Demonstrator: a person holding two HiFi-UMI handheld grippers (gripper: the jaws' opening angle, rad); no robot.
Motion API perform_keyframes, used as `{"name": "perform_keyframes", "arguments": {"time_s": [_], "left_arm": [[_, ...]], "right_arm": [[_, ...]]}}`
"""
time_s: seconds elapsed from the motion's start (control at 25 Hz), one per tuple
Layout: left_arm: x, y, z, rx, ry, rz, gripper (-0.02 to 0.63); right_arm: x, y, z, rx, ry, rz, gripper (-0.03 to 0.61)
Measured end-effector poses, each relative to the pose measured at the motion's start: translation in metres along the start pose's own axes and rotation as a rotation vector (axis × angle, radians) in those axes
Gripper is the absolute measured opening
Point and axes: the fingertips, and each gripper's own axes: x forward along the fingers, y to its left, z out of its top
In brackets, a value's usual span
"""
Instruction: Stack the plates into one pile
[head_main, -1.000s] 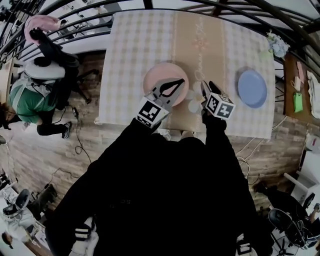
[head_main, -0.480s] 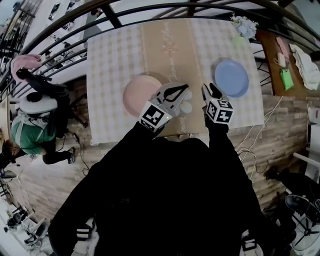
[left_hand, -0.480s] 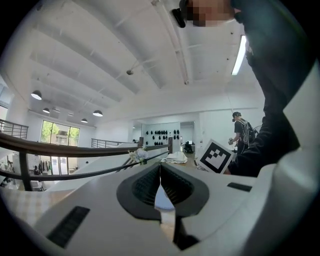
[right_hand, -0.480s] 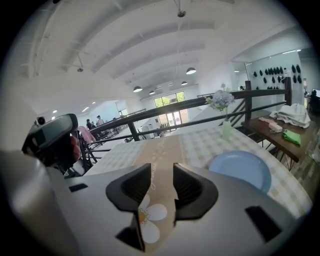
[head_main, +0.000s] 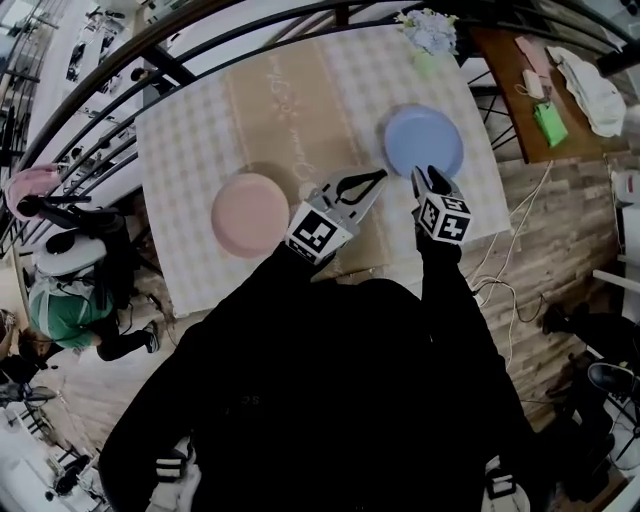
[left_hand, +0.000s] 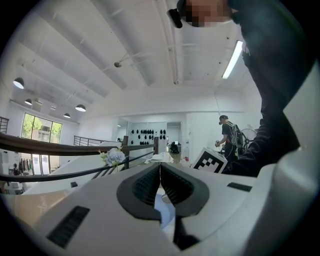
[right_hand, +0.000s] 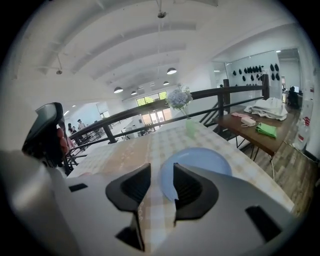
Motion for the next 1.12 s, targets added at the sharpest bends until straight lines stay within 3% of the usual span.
{"name": "perform_keyframes", "arguments": {"time_s": [0.52,1.12], "left_arm": [[0.098,-0.005,-0.03,-0.035,0.039,-0.048,0.02],[0.166,0.003,-0.078,-0.102,0.107,-0.061,0.021]], "right_arm": [[0.024,-0.112,-0.007,0.034,0.051,-0.093,0.156],[0.067,-0.187,-0.038,0.043,0.15,-0.185,0.17]]}}
